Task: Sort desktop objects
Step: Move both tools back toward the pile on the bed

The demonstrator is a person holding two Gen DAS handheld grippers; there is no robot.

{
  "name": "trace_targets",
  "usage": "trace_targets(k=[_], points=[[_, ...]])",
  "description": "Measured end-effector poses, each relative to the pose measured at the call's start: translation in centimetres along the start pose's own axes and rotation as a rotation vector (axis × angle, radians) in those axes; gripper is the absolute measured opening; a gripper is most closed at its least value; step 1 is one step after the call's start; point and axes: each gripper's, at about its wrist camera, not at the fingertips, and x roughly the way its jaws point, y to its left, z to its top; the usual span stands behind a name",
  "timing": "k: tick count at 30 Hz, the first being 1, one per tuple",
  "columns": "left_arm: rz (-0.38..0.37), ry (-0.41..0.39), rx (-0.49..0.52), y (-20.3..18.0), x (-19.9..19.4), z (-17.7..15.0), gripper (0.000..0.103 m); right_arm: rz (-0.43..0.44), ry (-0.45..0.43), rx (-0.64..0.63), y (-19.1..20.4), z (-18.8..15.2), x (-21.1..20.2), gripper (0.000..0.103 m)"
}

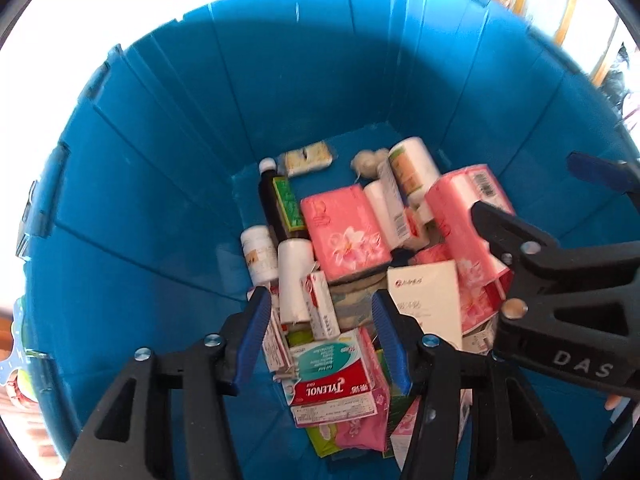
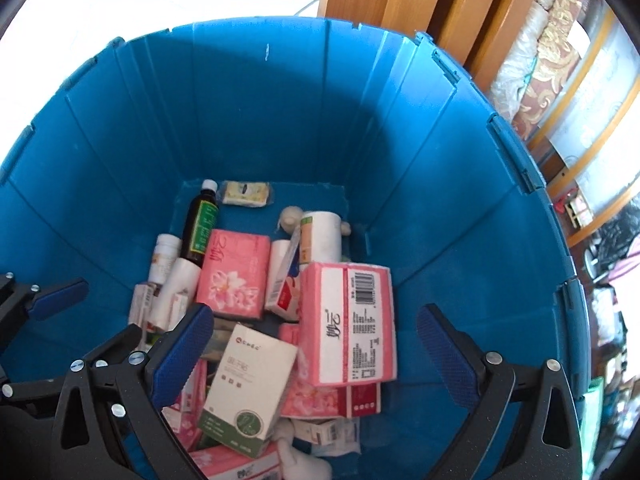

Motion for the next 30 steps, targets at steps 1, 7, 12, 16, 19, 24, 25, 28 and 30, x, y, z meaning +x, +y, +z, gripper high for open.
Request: trace_targets(k=[1, 7, 12, 16, 19, 24, 25, 28, 30], points=[[-0.007, -0.021, -0.012, 0.0, -0.5, 0.0, 0.052, 0.008, -0.009, 0.009, -0.1, 0.0, -0.3, 0.103], [-0.037, -0.093, -0.012, 0.6, -4.7, -1.3, 0.052, 0.12, -0.123, 0.093, -1.3, -0.2, -3.9, 0.103], [-0.041, -0.244, 0.005, 2.4, -11.0, -4.2, 0.052, 0.202, -0.216, 0.126, -0.6, -1.2, -8.6, 0.103], [-0.065, -0.367, -0.044, 5.6, -15.6, -7.3, 0.052, 0.24, -0.292, 0.077, 3.0, -2.6, -12.1, 0.103], [-0.026, -0.423, -0.087, 8.3, -17.6, -10.2, 0.052, 0.279, -0.33, 0.049, 6.3, -3.7, -13.9, 0.103], [0.039, -0.443, -0.185, 13.3, -17.9, -15.8, 0.052, 0.322, -0.342, -0.018, 12.6, -5.3, -15.3, 0.103], [0.055, -0.443, -0.208, 14.5, -17.7, -17.0, 0.052, 0.327, -0.343, -0.039, 14.1, -5.6, -15.5, 0.103], [0.107, -0.432, -0.281, 18.1, -16.9, -20.9, 0.052, 0.348, -0.345, -0.077, 17.9, -6.6, -16.0, 0.103], [0.131, -0.42, -0.336, 20.7, -15.9, -23.3, 0.052, 0.363, -0.343, -0.099, 20.4, -7.2, -16.2, 0.103]])
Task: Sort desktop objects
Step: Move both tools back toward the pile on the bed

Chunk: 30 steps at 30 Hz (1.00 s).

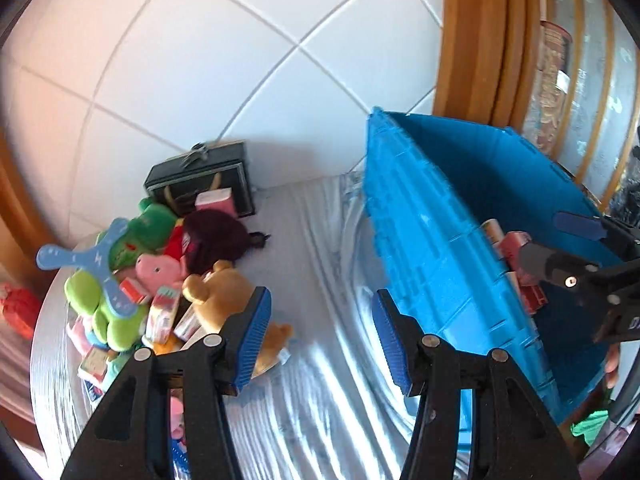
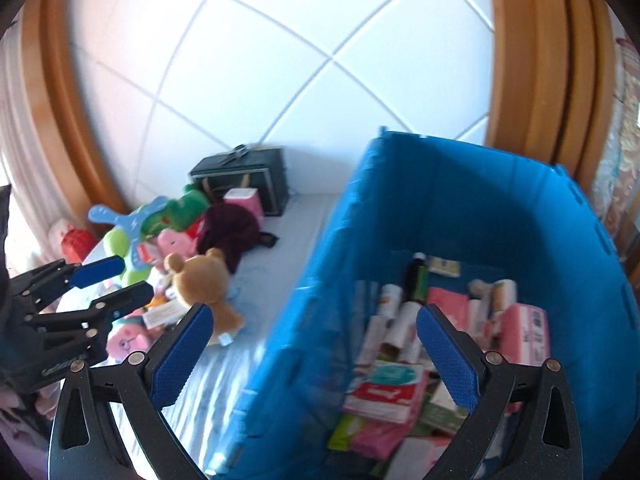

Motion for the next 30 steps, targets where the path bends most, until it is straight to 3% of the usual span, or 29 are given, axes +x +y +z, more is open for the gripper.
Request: trace_targets(k=[8, 13, 22, 30], points=[[0.162, 0.064, -0.177, 11.8, 2.1, -9.0, 0.052, 0.085, 0.035, -0.053, 8.4, -2.1, 3.0, 0.103], [0.151, 0.142, -0.257, 16.6, 3.9, -14.9, 0.052, 0.121, 0.095, -0.094, 13.4, -4.4, 6.1, 0.103], [0.081, 0.289, -0.251, 18.8, 10.0, -22.5, 0.052, 0.07, 0.326, -0.05, 16.2, -10.1, 14.9, 0.103], [0.023, 0.399, -0.174, 18.3, 15.1, -25.0, 0.052, -0.004, 0.475, 0.044, 14.9, -13.9, 19.7, 0.103]])
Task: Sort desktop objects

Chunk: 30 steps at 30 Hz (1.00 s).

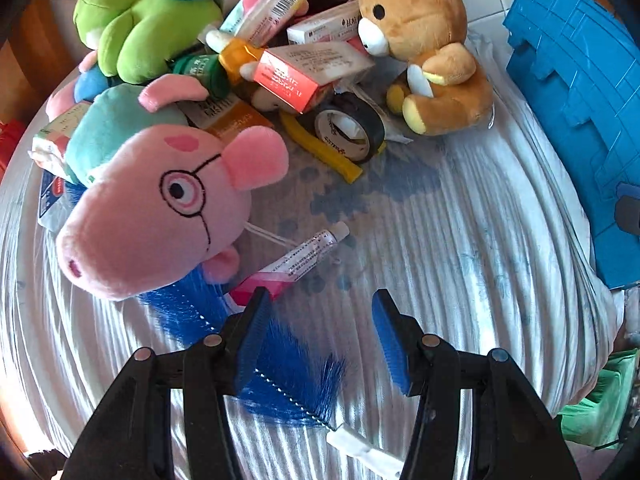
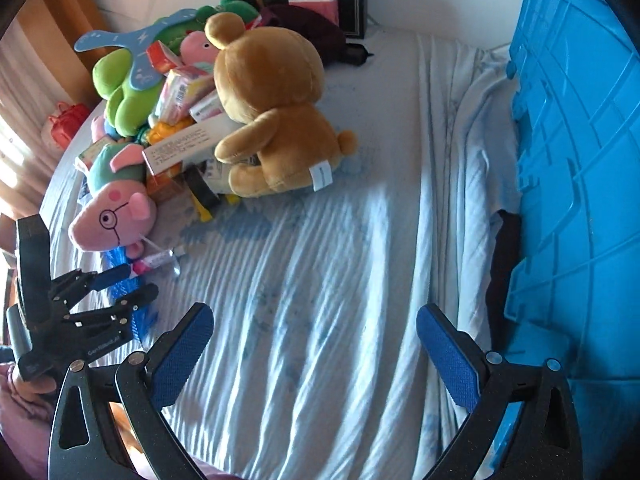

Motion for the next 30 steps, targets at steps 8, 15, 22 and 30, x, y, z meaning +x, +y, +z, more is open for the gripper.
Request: trace_targets(k=[8, 15, 22, 30], points=[[0.018, 0.011, 0.024, 0.6, 2.5, 1.1, 0.028, -0.017, 0.062, 0.082, -0.7, 0.5, 3.0, 0.103], [-0.029, -0.018, 0.001, 0.4, 0.8, 1.6, 0.001, 0.019, 0.068, 0.048, 0.9, 2.0, 4.4, 0.103], [-0.039, -0.116, -0.002, -0.5, -2.1, 3.0, 0.001, 0.12, 0.008, 0.002, 3.3, 4.2, 4.6, 0.101], [-0.039, -0.016, 0.092, -1.5, 2.3, 3.2, 0.002, 0.139, 0.062, -0.005, 4.1, 4.8, 6.8, 0.064]])
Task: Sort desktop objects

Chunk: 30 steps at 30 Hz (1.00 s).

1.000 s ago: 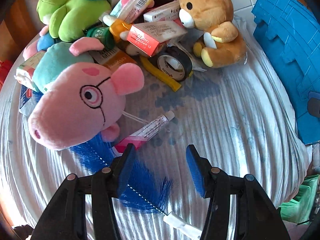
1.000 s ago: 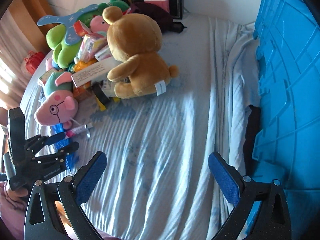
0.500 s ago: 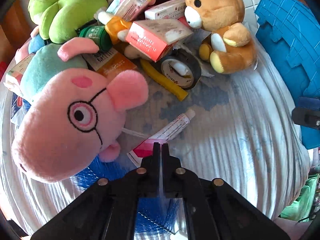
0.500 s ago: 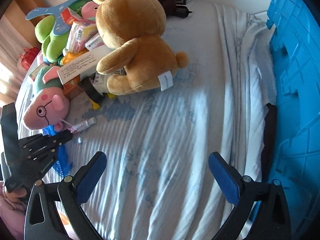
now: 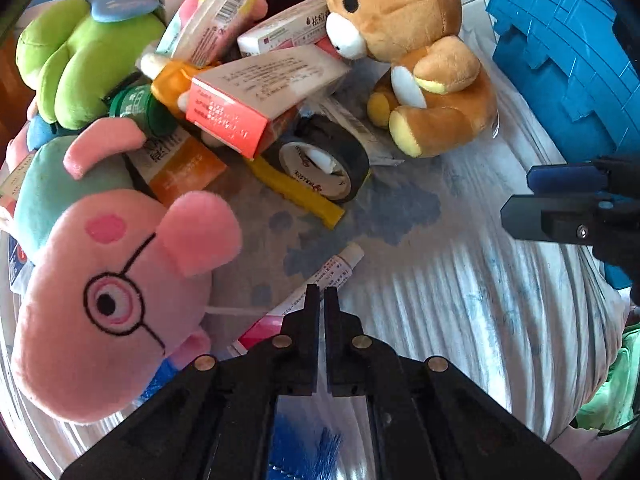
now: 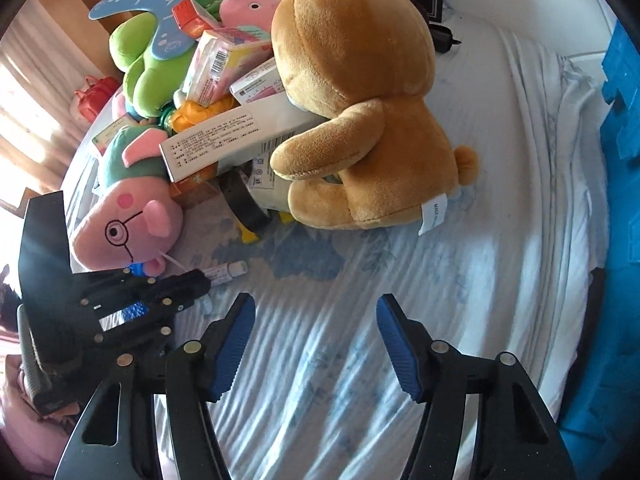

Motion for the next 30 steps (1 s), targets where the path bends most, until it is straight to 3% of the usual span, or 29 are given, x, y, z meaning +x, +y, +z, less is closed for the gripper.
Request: trace_targets(k=[3, 6, 9, 10, 11, 13, 17, 18, 20, 21, 26, 27, 29, 30], points=[[-0.019, 0.012, 0.035, -0.3, 0.1, 0.4, 0.004, 0.022, 0.008, 0.009, 0.1, 0.5, 0.6, 0.065], [-0.049, 0.023, 0.073, -0.6, 0.0, 0.2, 0.014, 0.027, 0.011, 0.01, 0.4, 1.0, 1.2, 0.066], [-0.074, 0.013, 0.11, -1.0, 0.0, 0.1, 0.038, 0.028, 0.021, 0.02, 0.3, 1.4, 1.9, 0.068], [-0.056, 0.008, 0.129, -1.3, 0.1, 0.3, 0.051, 0.028, 0.026, 0.025, 0.3, 1.5, 2.2, 0.068], [-0.017, 0.003, 0.142, -1.5, 0.3, 0.4, 0.053, 0.027, 0.032, 0.031, 0.2, 1.5, 2.4, 0.068], [0.074, 0.008, 0.149, -1.6, 0.7, 0.9, 0.053, 0.023, 0.04, 0.036, 0.1, 1.5, 2.8, 0.068], [0.005, -0.01, 0.091, 0.0, -0.2, 1.1, 0.053, 0.026, 0.037, 0.04, 0.1, 1.5, 2.7, 0.067], [0.037, 0.012, 0.118, 0.0, 0.3, 0.9, 0.052, 0.027, 0.035, 0.036, 0.2, 1.6, 2.7, 0.064], [0.143, 0.004, 0.192, -0.3, 0.8, 0.0, 0.033, 0.027, 0.035, 0.013, 0.9, 2.0, 2.8, 0.031], [0.131, 0.0, 0.188, 0.0, 0.5, -0.1, 0.032, 0.027, 0.034, 0.0, 1.4, 2.3, 2.9, 0.027], [-0.003, -0.026, 0.015, 2.6, -1.4, 0.2, 0.026, 0.064, -0.012, -0.043, 3.6, 4.1, 3.8, 0.029], [-0.019, -0.029, -0.007, 3.0, -1.6, 0.2, 0.026, 0.076, -0.028, -0.051, 3.9, 4.5, 4.1, 0.031], [-0.035, -0.029, -0.017, 3.0, -1.9, 0.3, 0.025, 0.067, -0.038, -0.063, 4.5, 5.4, 5.0, 0.05], [-0.035, -0.028, -0.011, 2.8, -2.0, 0.3, 0.025, 0.046, -0.026, -0.073, 4.7, 5.7, 5.7, 0.05]])
